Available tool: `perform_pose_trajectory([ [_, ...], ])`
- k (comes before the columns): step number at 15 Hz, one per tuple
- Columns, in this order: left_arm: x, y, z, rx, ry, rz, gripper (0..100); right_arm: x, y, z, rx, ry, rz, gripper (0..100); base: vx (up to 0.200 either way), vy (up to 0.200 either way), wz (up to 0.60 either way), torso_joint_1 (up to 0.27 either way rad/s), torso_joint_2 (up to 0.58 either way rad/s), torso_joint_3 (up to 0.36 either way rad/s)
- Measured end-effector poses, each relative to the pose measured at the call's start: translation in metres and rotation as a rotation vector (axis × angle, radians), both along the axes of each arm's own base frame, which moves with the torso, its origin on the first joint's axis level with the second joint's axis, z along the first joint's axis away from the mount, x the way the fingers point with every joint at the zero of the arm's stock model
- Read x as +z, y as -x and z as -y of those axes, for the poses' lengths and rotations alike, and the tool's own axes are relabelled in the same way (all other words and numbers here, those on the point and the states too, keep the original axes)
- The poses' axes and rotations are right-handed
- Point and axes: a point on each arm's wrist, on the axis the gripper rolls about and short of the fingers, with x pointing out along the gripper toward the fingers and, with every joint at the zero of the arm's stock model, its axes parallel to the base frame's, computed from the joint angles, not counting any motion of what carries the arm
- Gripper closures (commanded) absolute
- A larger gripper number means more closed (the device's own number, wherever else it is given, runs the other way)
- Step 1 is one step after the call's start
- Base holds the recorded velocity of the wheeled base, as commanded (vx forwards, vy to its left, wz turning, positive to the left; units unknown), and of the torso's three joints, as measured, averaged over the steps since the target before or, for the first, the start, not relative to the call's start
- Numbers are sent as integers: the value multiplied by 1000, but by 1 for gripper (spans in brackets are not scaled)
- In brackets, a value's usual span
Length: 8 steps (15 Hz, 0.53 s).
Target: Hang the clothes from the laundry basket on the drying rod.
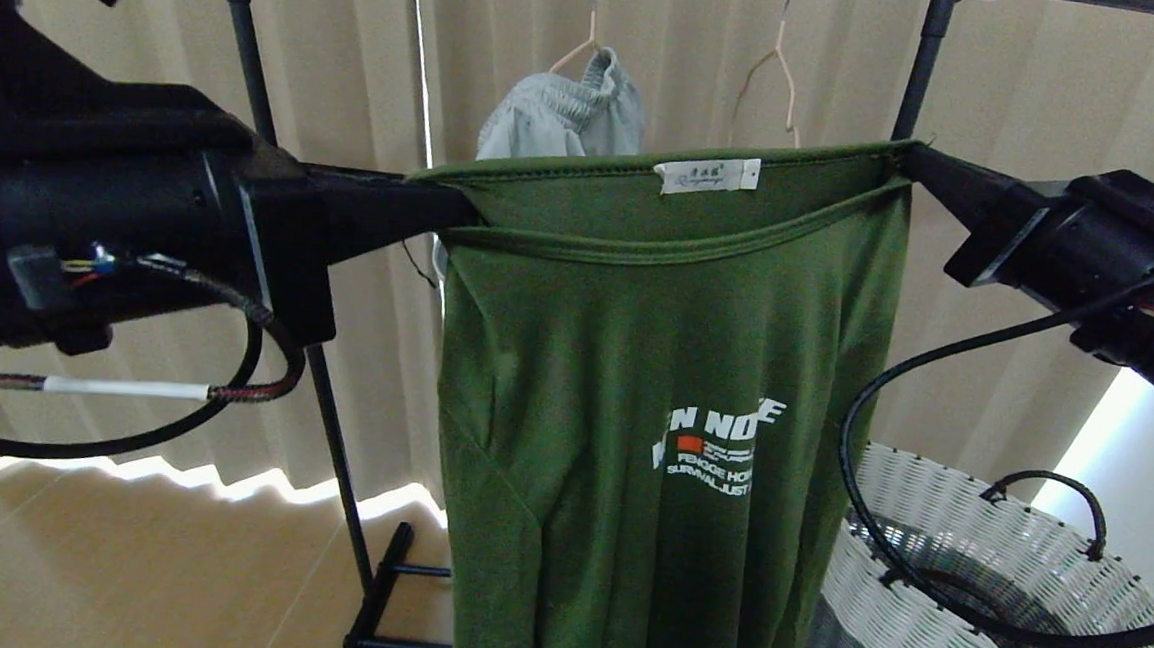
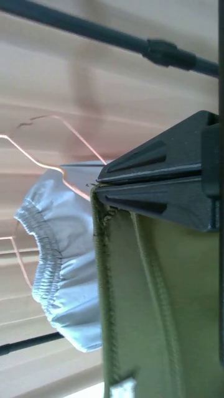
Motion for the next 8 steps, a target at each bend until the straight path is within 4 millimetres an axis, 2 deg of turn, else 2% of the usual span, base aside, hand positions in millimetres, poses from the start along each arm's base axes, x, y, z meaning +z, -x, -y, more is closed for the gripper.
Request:
perform_pose_trajectory([
  [4,4,-31,3,228,-5,55,100,4,24,9,5,19,-42,100,0,0,0,0,0,0],
  [8,2,-58,16,364,36,110,100,-2,52,20,41,60,-131,100,0,0,0,0,0,0],
])
